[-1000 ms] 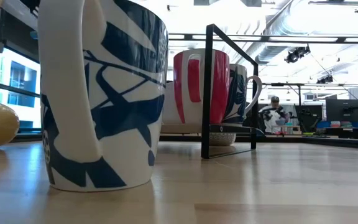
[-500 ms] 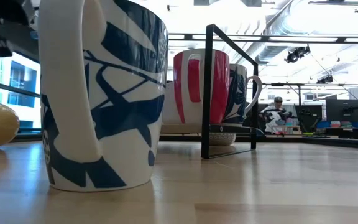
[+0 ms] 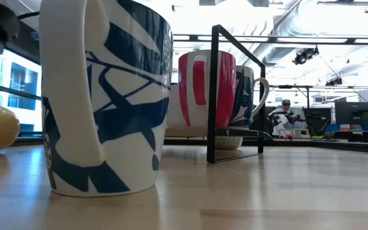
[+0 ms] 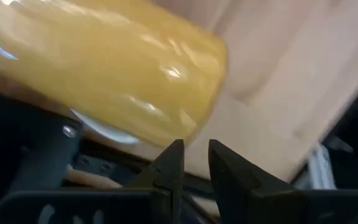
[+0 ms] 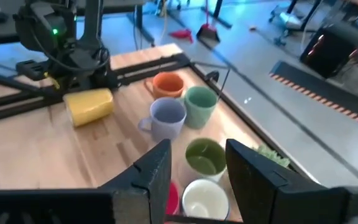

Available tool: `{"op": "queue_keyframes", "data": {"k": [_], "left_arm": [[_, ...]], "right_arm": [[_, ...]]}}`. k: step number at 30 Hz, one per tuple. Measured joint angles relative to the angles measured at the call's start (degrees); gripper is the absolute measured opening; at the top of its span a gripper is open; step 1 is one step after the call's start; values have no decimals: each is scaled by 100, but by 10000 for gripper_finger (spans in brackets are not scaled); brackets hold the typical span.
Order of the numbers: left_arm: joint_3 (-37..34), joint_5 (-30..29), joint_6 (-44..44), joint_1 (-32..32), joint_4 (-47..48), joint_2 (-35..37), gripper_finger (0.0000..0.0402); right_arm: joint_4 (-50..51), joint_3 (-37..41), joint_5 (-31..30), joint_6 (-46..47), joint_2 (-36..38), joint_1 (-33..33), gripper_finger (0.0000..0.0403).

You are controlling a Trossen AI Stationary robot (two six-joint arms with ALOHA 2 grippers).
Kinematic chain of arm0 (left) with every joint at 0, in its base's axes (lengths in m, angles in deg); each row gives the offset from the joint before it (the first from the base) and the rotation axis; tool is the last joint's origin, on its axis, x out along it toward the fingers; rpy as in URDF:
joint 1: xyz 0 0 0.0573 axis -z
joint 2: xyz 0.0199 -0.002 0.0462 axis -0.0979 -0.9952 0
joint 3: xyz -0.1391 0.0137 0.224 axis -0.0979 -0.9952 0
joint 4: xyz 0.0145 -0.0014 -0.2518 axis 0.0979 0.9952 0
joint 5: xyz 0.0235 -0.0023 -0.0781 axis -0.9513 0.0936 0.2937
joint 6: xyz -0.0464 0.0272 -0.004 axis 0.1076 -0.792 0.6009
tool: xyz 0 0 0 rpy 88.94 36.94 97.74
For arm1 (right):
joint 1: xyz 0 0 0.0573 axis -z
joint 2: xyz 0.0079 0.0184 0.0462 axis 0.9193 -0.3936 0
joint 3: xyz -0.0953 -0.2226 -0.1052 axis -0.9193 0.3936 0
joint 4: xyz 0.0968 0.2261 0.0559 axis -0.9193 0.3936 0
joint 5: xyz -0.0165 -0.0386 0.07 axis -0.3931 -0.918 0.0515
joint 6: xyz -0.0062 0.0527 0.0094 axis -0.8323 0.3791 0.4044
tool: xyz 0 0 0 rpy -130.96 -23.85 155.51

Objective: Place coffee mugs
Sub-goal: Put the yellow mug on the shelf

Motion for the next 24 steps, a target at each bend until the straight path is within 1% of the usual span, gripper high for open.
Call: {"op": "queue_keyframes", "data": {"k": [3, 6, 10, 12, 15, 21, 24], "left_arm": [[0, -225, 184, 113, -32, -305, 74], [25, -159, 292, 270, -65, -675, 79], [36, -154, 691, 512, -320, -1056, 83], [82, -86, 872, 589, -532, -1119, 86], [269, -46, 1225, 653, -462, -1191, 90], [868, -675, 1937, 979, -466, -1248, 90], [1184, -826, 2195, 1133, -476, -1383, 90]], "right_arm": [[0, 0, 224, -8, 0, 42, 138], [0, 0, 259, -11, 0, 45, 138], [-2, 0, 402, -44, 0, 33, 138], [-2, 0, 475, -94, 0, 33, 138], [-2, 0, 574, -209, 1, 33, 138], [0, 0, 651, -466, 9, 33, 138], [0, 0, 652, -513, 9, 39, 138]]}}
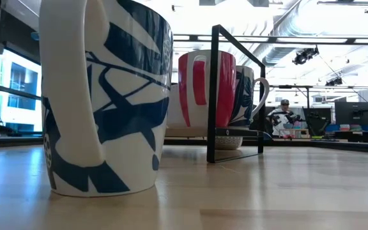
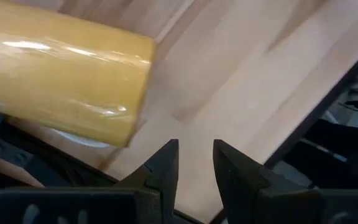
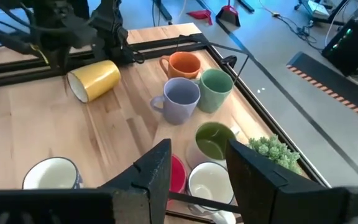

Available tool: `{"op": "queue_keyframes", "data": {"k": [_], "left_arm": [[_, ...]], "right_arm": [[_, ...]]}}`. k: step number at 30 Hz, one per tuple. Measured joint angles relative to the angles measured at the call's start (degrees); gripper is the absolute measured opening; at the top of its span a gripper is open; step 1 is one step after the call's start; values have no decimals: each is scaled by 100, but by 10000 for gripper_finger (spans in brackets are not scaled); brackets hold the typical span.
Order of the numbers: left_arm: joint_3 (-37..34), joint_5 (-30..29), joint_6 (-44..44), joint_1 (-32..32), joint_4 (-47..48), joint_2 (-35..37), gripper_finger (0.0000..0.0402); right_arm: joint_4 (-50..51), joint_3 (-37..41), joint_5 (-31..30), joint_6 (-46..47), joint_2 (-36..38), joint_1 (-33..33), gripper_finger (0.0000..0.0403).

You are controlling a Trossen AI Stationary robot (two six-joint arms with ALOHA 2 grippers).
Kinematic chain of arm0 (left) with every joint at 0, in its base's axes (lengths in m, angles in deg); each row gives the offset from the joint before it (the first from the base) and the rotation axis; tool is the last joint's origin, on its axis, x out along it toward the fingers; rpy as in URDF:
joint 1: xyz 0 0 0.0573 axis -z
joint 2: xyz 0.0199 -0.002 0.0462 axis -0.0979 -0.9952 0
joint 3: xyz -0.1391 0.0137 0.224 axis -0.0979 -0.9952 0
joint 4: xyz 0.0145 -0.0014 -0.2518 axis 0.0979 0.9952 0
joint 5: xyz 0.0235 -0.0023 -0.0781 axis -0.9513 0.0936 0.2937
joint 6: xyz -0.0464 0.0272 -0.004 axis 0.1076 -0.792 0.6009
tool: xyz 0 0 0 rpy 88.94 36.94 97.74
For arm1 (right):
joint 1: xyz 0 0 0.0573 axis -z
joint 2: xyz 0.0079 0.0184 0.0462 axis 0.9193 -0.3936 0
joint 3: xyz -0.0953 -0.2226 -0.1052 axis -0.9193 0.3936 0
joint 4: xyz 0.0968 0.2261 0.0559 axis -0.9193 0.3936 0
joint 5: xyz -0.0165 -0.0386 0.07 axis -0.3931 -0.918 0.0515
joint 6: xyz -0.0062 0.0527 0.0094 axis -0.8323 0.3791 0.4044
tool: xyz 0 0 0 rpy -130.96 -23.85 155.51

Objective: Place coffee mugs
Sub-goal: Put the yellow mug on the shelf

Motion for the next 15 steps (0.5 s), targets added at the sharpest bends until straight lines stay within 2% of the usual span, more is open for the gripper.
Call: {"op": "queue_keyframes", "data": {"k": [7, 15], "left_arm": [[939, -246, 356, 292, 306, -928, 84], [2177, -258, 1141, 592, 1931, -2635, 51]], "right_arm": [[0, 0, 5, -149, 2, 6, 138], [-1, 0, 14, -123, 2, 6, 138]]}}
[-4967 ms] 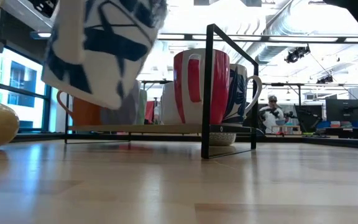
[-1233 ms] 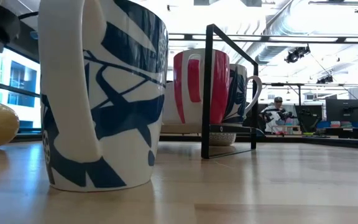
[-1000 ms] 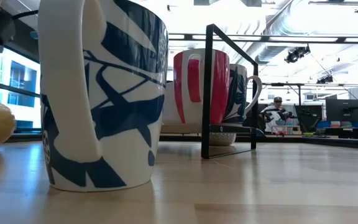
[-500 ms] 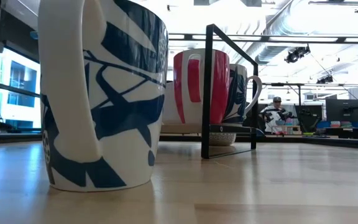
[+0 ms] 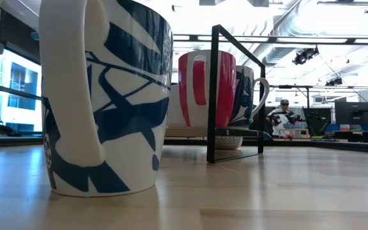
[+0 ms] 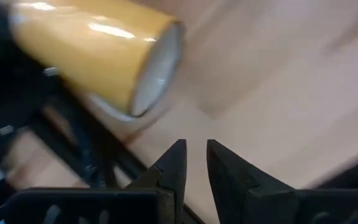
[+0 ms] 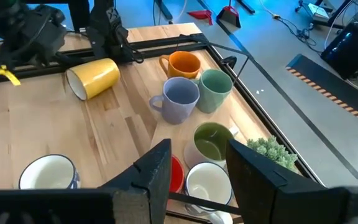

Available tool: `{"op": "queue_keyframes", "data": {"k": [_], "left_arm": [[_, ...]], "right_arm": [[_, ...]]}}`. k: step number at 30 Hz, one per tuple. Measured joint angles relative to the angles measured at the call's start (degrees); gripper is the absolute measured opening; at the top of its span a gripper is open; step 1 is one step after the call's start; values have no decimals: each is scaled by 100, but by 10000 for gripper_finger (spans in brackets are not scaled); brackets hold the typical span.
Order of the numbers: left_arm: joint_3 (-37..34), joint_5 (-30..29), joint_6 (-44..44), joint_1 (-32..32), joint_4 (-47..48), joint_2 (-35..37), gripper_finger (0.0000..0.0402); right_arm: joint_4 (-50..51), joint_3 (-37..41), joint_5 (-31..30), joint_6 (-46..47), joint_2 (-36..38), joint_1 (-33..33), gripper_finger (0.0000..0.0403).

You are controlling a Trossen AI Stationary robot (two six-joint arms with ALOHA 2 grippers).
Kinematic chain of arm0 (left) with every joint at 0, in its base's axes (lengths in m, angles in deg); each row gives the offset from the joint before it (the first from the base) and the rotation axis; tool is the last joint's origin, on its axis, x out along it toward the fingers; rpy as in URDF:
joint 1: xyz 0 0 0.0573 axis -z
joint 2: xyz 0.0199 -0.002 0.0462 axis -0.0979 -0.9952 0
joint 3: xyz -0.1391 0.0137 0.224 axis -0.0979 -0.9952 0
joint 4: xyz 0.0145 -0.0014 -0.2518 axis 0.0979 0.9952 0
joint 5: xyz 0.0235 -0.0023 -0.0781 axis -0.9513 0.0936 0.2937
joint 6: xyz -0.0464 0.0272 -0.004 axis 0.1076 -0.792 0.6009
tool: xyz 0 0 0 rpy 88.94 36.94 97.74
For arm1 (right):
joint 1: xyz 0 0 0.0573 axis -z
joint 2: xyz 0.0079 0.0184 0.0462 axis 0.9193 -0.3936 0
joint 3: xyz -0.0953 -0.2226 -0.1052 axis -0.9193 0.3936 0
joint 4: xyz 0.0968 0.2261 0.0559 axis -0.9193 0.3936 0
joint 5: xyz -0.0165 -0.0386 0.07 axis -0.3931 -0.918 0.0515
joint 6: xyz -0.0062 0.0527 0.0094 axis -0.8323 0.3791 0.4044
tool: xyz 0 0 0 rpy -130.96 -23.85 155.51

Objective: Place coffee mugs
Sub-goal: Put the yellow mug on the shelf

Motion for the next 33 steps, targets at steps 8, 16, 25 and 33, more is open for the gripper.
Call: {"op": "queue_keyframes", "data": {"k": [8, 16, 25, 33], "left_arm": [[678, -70, 951, 88, 814, -1231, 44], [738, -11, 634, 38, 779, -1726, 44], [740, 235, -389, -249, 773, -1713, 44], [739, 264, -924, -527, 780, -1713, 72]], "right_arm": [[1, 0, 105, 21, 0, 0, 138], [1, 0, 123, 72, 0, 42, 138], [1, 0, 134, -18, 0, 154, 138], [-1, 0, 354, -155, 0, 354, 138]]}}
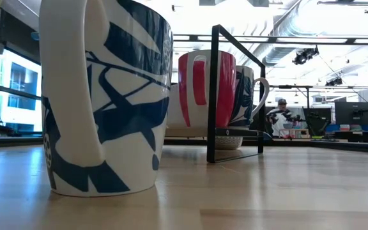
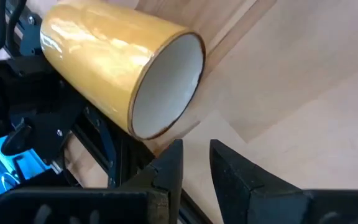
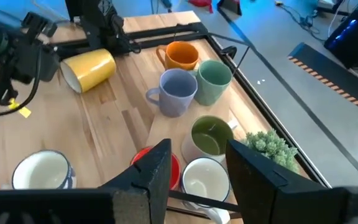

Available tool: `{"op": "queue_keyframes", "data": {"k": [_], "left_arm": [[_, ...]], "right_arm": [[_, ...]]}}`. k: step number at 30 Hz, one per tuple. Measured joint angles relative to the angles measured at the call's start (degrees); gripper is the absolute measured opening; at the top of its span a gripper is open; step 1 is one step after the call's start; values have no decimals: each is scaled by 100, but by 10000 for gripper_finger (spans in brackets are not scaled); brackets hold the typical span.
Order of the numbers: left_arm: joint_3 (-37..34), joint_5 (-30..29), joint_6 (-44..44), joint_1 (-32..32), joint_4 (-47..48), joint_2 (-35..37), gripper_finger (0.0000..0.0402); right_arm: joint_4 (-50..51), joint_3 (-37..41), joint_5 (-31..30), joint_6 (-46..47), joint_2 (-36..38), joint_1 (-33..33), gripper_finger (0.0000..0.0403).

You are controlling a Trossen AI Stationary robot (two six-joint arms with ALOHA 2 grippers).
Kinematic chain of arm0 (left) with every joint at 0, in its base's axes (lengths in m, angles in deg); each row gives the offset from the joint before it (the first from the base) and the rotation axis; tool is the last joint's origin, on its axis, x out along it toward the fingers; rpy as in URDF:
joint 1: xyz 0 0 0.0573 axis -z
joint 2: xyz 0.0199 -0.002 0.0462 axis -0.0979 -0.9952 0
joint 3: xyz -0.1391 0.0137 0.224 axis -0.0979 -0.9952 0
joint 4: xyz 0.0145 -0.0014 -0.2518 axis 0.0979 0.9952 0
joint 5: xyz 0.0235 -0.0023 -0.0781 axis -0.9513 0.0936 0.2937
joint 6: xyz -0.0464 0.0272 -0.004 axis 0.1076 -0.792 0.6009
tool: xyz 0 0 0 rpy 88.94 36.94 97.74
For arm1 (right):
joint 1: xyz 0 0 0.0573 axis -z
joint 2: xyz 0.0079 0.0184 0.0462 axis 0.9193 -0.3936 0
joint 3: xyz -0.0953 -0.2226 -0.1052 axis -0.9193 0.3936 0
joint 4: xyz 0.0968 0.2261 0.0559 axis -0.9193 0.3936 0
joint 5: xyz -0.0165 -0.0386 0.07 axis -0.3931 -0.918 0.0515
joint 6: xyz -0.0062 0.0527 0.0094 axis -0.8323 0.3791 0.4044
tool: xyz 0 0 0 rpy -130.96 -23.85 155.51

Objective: Place coffee mugs
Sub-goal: Put the yellow mug on the shelf

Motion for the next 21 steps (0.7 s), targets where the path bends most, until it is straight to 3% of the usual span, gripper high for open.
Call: {"op": "queue_keyframes", "data": {"k": [12, 21], "left_arm": [[-112, -158, -114, -232, -7, 2, 139], [-952, 340, 243, -227, 10, 0, 145]], "right_arm": [[2, 0, 586, -278, 0, 447, 138], [2, 0, 764, -312, 0, 549, 138]]}}
